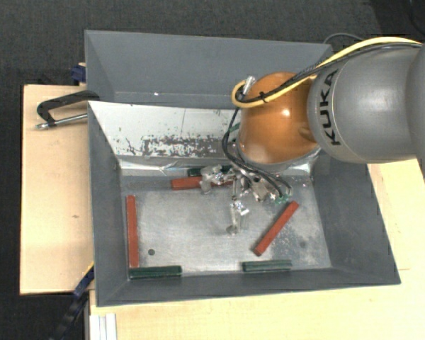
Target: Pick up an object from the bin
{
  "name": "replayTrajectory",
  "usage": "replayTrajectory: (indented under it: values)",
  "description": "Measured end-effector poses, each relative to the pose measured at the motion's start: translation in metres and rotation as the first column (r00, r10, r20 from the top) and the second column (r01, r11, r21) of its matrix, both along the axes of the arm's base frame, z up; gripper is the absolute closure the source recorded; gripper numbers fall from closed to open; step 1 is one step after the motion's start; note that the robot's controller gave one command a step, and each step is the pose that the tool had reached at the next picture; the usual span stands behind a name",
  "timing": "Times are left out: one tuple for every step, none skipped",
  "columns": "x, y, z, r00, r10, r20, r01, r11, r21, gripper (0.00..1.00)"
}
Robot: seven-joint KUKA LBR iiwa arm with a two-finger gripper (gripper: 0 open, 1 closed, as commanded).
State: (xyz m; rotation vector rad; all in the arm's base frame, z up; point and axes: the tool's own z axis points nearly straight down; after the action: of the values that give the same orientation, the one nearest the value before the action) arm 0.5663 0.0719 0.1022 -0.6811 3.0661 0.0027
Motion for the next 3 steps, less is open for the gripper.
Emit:
replayTrajectory:
  values:
    - [0.016,-0.048,-0.007,0.999,-0.036,0.007,0.036,0.999,0.002,0.0]
    - [-0.007,-0.086,-0.024,0.988,-0.151,0.001,0.151,0.988,0.0,0.0]
    - [0.004,-0.1,-0.023,0.958,-0.287,0.004,0.287,0.958,0.001,0.0]
